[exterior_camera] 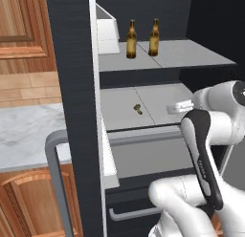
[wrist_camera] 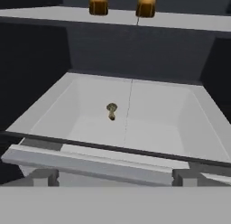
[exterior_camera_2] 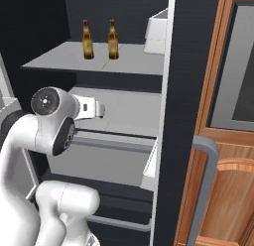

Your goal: Place the beers on the top shelf of the fridge to keep them out of children's reach, and place the mushroom on lower shelves for easy access.

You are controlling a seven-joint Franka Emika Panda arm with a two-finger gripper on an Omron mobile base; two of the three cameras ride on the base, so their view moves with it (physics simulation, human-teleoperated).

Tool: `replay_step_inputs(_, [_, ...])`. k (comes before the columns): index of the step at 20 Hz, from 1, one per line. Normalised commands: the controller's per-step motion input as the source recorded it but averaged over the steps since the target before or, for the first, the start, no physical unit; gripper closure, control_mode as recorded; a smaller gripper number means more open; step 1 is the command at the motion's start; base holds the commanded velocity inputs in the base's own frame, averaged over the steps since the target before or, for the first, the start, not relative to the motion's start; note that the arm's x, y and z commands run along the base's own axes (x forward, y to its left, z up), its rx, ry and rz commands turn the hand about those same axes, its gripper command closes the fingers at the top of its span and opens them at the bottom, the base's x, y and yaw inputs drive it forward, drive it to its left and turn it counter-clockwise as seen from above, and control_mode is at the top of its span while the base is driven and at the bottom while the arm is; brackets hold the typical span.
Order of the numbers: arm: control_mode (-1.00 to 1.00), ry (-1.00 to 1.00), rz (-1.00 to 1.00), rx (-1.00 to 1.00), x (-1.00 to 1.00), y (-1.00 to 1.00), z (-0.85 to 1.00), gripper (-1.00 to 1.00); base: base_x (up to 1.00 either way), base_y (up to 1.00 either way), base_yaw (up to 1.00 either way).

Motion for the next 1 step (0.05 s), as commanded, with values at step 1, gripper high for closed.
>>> replay_step_inputs(1, [-1.00,0.00,0.03,0.00,-0.86,-0.14,-0.02,-1.00,0.00,0.00,0.00])
